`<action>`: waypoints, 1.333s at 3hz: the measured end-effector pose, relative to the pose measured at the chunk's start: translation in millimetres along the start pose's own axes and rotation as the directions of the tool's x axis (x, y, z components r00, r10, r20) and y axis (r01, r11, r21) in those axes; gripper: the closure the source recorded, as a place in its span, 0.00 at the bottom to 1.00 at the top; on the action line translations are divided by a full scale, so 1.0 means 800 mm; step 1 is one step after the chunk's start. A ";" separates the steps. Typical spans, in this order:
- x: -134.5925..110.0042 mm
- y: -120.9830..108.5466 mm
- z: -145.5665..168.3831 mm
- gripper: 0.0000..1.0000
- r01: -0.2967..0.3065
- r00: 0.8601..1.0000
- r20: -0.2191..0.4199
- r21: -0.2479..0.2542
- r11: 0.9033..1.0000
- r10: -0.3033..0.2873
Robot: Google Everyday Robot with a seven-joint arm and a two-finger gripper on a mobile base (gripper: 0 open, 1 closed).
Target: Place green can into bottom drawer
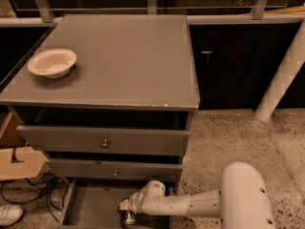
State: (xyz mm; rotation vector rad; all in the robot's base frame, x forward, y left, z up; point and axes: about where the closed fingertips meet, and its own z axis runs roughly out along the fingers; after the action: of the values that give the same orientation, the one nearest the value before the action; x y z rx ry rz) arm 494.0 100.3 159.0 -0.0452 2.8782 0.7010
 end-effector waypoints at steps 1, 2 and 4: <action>0.001 -0.004 0.009 1.00 -0.010 1.000 -0.002 0.010 1.000 0.010; 0.007 -0.008 0.030 1.00 -0.027 0.999 -0.029 0.018 0.999 0.027; 0.013 -0.010 0.042 0.74 -0.024 0.998 -0.050 0.024 0.999 0.025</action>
Offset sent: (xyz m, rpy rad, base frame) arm 0.0005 0.0076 -0.0328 -0.0083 0.0761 -0.0638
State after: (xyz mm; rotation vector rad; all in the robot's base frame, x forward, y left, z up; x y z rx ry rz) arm 490.0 108.8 123.8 -0.0243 2.9393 0.6805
